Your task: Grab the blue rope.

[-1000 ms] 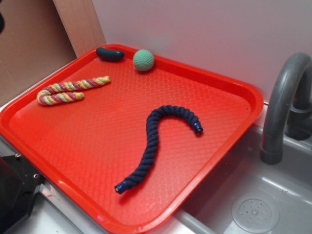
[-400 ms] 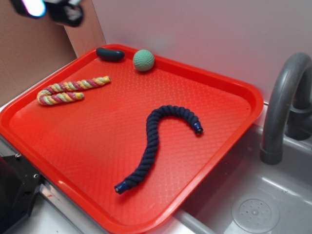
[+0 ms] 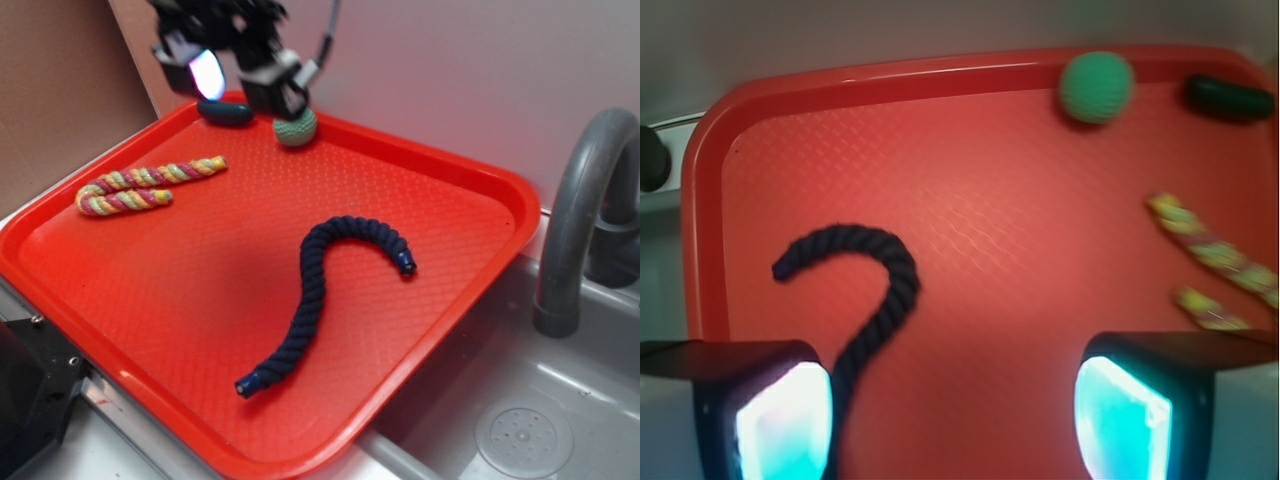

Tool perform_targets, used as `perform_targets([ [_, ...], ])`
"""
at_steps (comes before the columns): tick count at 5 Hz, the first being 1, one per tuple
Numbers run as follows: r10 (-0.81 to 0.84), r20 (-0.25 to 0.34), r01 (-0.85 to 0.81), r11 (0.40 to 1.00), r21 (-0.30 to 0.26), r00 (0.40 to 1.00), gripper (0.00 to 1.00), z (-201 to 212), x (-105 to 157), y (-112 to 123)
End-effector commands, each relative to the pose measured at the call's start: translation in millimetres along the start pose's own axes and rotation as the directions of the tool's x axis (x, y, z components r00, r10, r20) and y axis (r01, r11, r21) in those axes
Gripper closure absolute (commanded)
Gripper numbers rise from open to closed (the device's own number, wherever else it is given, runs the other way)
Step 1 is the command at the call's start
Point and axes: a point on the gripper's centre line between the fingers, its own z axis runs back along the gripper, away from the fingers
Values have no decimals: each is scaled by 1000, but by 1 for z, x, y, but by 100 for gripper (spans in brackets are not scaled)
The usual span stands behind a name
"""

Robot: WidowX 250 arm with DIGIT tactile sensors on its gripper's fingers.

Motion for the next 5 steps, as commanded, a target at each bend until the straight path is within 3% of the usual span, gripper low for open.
perform_targets([
  [1, -10, -24, 9, 1000, -15, 1000, 0, -62, 21, 3],
  [3, -113, -14, 112, 993, -28, 994, 0, -81, 7, -31],
  [4, -127, -22, 125, 990, -63, 992, 0, -87, 5, -38],
  [5, -113, -41, 114, 993, 16, 993, 0, -102, 6, -35],
])
